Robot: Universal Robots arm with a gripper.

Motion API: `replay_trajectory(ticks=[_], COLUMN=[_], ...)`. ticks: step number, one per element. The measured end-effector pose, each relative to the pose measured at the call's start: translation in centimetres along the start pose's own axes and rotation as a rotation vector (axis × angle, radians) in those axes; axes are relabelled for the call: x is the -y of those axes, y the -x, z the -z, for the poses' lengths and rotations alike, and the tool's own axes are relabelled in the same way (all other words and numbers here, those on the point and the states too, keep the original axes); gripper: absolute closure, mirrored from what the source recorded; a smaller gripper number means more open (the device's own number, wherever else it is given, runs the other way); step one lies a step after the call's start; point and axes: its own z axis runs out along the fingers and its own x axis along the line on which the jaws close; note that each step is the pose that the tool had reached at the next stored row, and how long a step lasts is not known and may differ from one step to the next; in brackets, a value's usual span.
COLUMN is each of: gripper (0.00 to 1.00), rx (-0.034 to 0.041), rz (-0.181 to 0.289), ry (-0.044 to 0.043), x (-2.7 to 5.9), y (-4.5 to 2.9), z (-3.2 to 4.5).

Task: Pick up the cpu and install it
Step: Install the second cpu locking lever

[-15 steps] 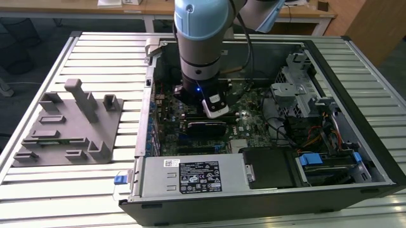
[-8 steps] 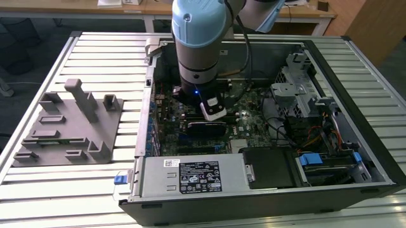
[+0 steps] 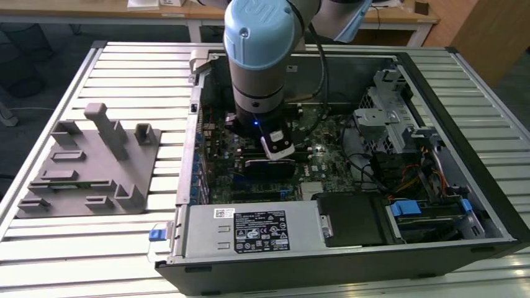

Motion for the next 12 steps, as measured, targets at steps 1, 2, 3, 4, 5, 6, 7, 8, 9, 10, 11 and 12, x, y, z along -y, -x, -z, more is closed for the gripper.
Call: replay_trajectory(ticks=[1, 2, 3, 4, 5, 6, 7, 8, 9, 10, 11, 12], gripper=[0.89, 0.89, 0.89, 0.89, 0.89, 0.89, 0.89, 0.89, 0.89, 0.89, 0.89, 0.89], rx=[-0.0014, -0.0025, -0.0033, -0.0037, -0.0039, -0.0039, -0.004, -0.0041, -0.0041, -0.0042, -0.0041, -0.0042], rz=[0.0, -0.001, -0.001, -0.001, -0.001, -0.001, -0.001, -0.001, -0.001, -0.001, -0.001, -0.001], ry=[0.0082, 0.0146, 0.0195, 0.0231, 0.0246, 0.0251, 0.0253, 0.0251, 0.0252, 0.0251, 0.0251, 0.0251], x=[0.03, 0.06, 0.1, 0.15, 0.19, 0.23, 0.26, 0.29, 0.31, 0.32, 0.33, 0.33], y=[0.0, 0.0, 0.0, -0.01, -0.03, -0.05, -0.08, -0.12, -0.16, -0.21, -0.25, -0.27], z=[-0.02, -0.03, -0.05, -0.08, -0.11, -0.15, -0.18, -0.18, -0.19, -0.19, -0.19, -0.19])
